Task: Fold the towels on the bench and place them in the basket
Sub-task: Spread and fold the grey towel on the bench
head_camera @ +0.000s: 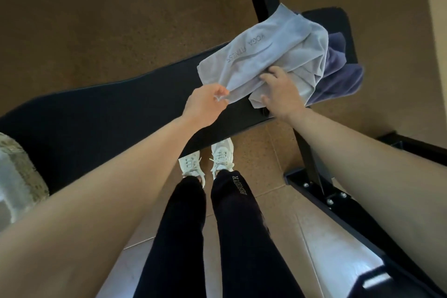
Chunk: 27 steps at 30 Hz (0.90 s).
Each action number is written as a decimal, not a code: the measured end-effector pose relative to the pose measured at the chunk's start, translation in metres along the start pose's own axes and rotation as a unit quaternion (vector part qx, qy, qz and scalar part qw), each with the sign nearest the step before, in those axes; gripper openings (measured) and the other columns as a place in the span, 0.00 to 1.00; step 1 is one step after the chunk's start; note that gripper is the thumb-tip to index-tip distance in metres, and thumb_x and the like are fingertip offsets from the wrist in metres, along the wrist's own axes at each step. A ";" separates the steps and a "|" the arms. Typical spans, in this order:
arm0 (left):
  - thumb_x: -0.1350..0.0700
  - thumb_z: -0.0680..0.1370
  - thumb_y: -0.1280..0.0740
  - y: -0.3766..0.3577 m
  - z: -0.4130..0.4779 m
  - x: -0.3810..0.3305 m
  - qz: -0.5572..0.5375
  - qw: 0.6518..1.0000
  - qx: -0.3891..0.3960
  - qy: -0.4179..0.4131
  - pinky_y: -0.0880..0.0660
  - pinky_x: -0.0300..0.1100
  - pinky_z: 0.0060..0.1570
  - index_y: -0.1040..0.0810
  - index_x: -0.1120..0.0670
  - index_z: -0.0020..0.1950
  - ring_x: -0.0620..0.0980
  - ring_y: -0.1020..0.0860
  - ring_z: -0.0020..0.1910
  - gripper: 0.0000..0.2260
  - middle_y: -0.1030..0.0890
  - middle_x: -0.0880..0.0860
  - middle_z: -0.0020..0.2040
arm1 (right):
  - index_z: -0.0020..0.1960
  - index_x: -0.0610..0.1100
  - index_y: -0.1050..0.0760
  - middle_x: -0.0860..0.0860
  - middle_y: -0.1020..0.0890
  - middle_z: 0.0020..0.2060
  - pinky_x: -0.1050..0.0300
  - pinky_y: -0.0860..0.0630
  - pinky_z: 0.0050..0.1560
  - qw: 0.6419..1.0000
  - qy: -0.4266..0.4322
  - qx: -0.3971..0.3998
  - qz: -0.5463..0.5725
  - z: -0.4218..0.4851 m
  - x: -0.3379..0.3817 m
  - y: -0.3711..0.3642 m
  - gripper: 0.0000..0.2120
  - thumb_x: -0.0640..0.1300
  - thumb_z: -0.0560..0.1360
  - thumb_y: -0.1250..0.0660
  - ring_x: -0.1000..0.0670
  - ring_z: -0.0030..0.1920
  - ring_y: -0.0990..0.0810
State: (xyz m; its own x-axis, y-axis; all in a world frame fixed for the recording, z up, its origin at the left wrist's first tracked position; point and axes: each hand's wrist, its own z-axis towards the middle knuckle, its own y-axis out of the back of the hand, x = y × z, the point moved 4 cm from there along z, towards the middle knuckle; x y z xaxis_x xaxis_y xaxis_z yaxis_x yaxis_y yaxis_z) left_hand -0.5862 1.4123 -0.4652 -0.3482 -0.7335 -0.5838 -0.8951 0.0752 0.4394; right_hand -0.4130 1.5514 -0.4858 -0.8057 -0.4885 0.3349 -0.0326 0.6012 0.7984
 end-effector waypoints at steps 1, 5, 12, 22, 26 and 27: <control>0.53 0.81 0.31 -0.005 0.005 -0.003 0.015 1.000 0.009 -0.008 0.24 0.48 0.63 0.20 0.49 0.65 0.48 0.21 0.60 0.12 0.19 0.48 0.61 | 0.67 0.40 0.25 0.42 0.28 0.68 0.48 0.30 0.68 1.000 0.014 -0.007 -0.005 0.003 -0.002 0.000 0.23 0.35 0.73 0.29 0.39 0.67 0.27; 0.53 0.80 0.29 -0.028 0.022 -0.020 0.053 0.996 0.047 -0.045 0.25 0.48 0.64 0.22 0.50 0.67 0.48 0.22 0.62 0.15 0.20 0.47 0.63 | 0.53 0.37 0.20 0.41 0.22 0.52 0.48 0.27 0.53 0.995 0.045 -0.090 0.003 0.007 -0.002 0.017 0.09 0.31 0.75 0.35 0.39 0.52 0.22; 0.47 0.76 0.26 -0.038 0.028 -0.054 0.127 0.981 -0.111 -0.099 0.24 0.49 0.50 0.26 0.50 0.60 0.51 0.23 0.54 0.17 0.23 0.49 0.56 | 0.49 0.38 0.23 0.45 0.24 0.51 0.65 0.32 0.48 0.974 0.057 -0.145 0.164 -0.013 0.009 0.044 0.02 0.36 0.77 0.33 0.50 0.47 0.26; 0.50 0.81 0.30 0.011 0.010 -0.076 -0.043 0.986 -0.078 -0.139 0.20 0.52 0.45 0.18 0.50 0.53 0.46 0.20 0.42 0.05 0.19 0.46 0.41 | 0.60 0.42 0.25 0.47 0.24 0.51 0.54 0.26 0.51 0.967 0.019 -0.140 0.213 -0.027 0.009 0.074 0.21 0.47 0.69 0.30 0.51 0.51 0.27; 0.49 0.81 0.31 0.037 -0.011 -0.088 -0.134 0.984 -0.061 -0.097 0.21 0.45 0.42 0.18 0.55 0.50 0.50 0.19 0.40 0.10 0.18 0.54 0.41 | 0.76 0.45 0.36 0.43 0.32 0.63 0.56 0.25 0.58 0.966 0.020 -0.175 0.187 -0.026 0.019 0.081 0.42 0.56 0.67 0.24 0.49 0.61 0.32; 0.49 0.82 0.32 0.044 -0.017 -0.089 -0.171 0.981 -0.060 -0.073 0.22 0.43 0.41 0.18 0.58 0.50 0.49 0.21 0.39 0.12 0.18 0.56 0.41 | 0.77 0.45 0.38 0.43 0.33 0.65 0.54 0.23 0.59 0.958 0.012 -0.199 0.208 -0.026 0.023 0.082 0.44 0.55 0.67 0.23 0.47 0.64 0.31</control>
State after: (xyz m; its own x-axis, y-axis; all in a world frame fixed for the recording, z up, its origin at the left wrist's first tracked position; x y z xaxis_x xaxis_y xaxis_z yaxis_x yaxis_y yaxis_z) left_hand -0.5900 1.4694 -0.3819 -0.0763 -0.5968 -0.7987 -0.9300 -0.2462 0.2728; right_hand -0.4184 1.5729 -0.3995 -0.6867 -0.2767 0.6723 0.5189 0.4610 0.7198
